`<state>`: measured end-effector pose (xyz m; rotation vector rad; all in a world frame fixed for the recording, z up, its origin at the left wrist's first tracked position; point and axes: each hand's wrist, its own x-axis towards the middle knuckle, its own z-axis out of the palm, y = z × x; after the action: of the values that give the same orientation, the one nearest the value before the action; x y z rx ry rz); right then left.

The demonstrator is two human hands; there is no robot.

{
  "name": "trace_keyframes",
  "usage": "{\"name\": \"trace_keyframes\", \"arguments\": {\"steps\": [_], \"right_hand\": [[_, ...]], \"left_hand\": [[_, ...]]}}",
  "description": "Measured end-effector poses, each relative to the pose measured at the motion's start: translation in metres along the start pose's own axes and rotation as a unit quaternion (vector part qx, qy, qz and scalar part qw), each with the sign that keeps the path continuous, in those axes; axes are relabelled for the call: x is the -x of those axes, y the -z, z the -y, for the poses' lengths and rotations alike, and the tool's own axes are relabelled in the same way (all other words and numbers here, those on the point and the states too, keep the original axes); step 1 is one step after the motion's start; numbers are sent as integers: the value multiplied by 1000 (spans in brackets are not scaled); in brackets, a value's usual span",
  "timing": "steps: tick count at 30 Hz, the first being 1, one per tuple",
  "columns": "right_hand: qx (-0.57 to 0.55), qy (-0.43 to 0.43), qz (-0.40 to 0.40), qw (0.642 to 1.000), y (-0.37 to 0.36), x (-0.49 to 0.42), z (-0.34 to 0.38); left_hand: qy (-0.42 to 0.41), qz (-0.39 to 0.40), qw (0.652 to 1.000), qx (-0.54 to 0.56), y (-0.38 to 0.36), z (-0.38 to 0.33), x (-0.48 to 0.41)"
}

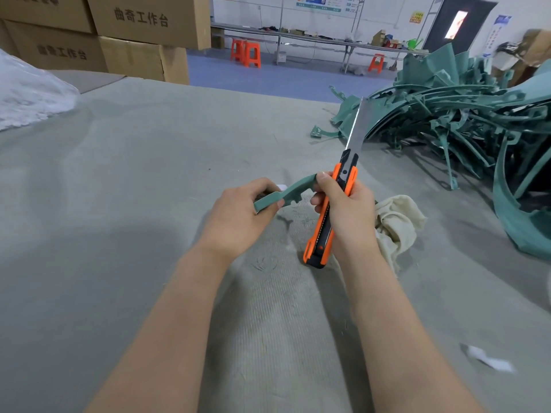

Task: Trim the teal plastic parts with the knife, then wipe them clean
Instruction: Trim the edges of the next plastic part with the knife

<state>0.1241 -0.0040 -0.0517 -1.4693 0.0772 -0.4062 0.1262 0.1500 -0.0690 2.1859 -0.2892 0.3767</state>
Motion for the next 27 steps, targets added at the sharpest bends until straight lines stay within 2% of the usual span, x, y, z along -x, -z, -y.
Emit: {"name": "trace_keyframes", "arguments": {"steps": [5, 9, 12, 21, 27], "right_hand": [[-55, -13, 35, 998, 0, 1, 2], [-95, -87, -40, 991, 8, -3, 0], [-94, -134, -61, 985, 12, -5, -5], [-13, -126, -19, 992, 12, -7, -7], [-19, -124, -31, 992, 11, -9, -9]], "left_hand": [[14, -4, 1000, 9, -1, -1, -1], [19, -1, 1000, 10, 0, -3, 0], [18, -7, 1000, 15, -1, -3, 0], [19, -82, 996, 10, 0, 0, -1], [22, -104, 994, 14, -1, 2, -2]]}}
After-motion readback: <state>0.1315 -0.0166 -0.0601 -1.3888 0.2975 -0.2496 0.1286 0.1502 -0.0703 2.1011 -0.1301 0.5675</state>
